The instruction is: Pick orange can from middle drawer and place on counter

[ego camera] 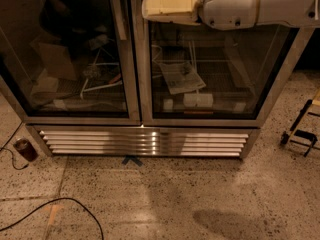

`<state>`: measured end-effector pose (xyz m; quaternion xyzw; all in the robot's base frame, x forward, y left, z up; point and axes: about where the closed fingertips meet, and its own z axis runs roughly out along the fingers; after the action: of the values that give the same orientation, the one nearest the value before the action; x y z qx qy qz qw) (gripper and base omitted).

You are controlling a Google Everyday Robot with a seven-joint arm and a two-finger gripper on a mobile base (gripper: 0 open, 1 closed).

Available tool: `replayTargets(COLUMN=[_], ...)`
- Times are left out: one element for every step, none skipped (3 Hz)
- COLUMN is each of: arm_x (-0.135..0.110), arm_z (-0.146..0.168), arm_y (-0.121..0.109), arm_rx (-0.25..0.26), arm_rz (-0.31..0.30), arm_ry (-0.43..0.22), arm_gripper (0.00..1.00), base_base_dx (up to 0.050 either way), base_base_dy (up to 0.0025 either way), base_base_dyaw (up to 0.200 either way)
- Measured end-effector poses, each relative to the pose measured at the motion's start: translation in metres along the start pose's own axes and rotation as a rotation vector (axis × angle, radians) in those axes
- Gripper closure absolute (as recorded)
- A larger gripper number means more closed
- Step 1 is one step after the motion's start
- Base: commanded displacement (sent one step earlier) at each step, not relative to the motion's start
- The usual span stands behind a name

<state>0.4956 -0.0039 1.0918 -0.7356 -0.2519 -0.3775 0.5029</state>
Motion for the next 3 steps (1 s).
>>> replayTargets(arm_x=[0.0000,0.0000,0.0000], arm_z=[0.0000,0.0000,0.0001], arm_y=[-0.0001,-0.0001,-0.0001], arm_rx=[0.000,0.000,0.000], arm_rz=[0.000,0.000,0.000], arm_ry=[0.000,0.000,0.000], arm_gripper=[0.83,0.60,0.29], base_base_dx=[0.000,0.000,0.000], base_base_dy=[0.00000,0.00000,0.00000], base_base_dyaw=[0.000,0.000,0.000])
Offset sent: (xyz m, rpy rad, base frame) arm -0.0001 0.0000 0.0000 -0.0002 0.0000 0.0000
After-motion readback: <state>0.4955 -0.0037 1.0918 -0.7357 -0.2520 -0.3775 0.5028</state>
